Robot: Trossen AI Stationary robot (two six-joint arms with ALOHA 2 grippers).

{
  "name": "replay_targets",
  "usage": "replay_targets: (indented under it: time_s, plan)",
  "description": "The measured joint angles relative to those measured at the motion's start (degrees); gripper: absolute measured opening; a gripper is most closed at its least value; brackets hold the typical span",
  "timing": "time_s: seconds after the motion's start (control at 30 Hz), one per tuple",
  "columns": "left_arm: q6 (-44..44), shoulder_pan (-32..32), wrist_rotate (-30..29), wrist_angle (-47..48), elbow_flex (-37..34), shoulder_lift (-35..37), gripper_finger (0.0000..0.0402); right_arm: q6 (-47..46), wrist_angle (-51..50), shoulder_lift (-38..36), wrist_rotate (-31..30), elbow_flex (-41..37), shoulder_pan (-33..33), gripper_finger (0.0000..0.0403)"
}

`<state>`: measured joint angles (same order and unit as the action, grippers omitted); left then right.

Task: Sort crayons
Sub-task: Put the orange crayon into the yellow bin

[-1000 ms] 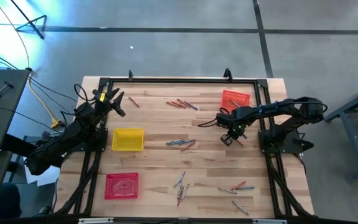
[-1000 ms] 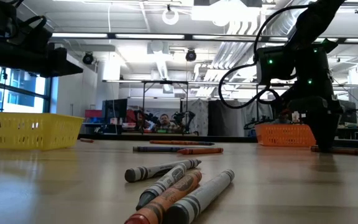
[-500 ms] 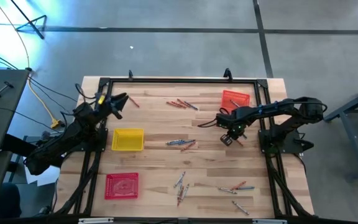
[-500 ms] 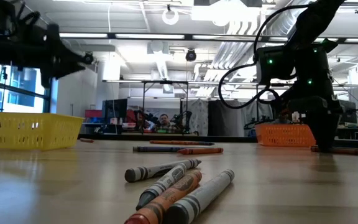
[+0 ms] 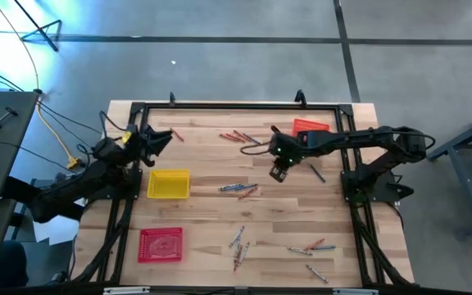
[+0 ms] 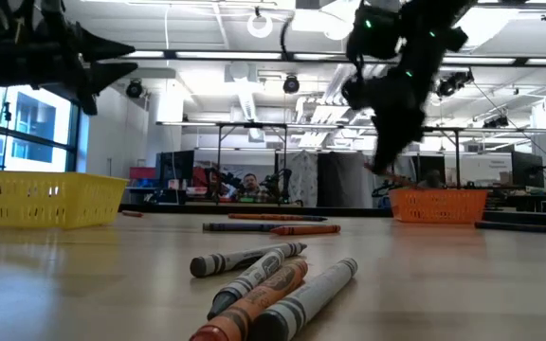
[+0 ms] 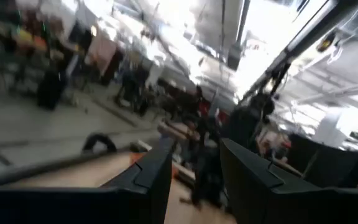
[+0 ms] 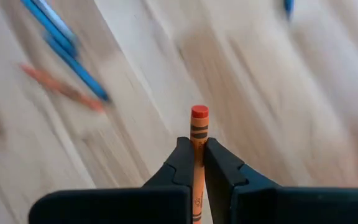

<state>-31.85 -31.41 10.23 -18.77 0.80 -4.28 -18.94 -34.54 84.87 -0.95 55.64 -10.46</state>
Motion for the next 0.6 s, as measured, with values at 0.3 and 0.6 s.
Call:
replay_targets:
  time_s: [0.3,0.6]
  plan:
    - [2.90,11.97,-12.10,-13.80,0.02,-15.82,0.0127,10.31,10.47,-0.21,0.07,10.14,0.00,0.0007]
    - [15.34,22.55,-20.27,-21.34,10.42,-37.43,0.0127,17.87,19.16,-0.21,0.07,14.70,-0.41,0.0007]
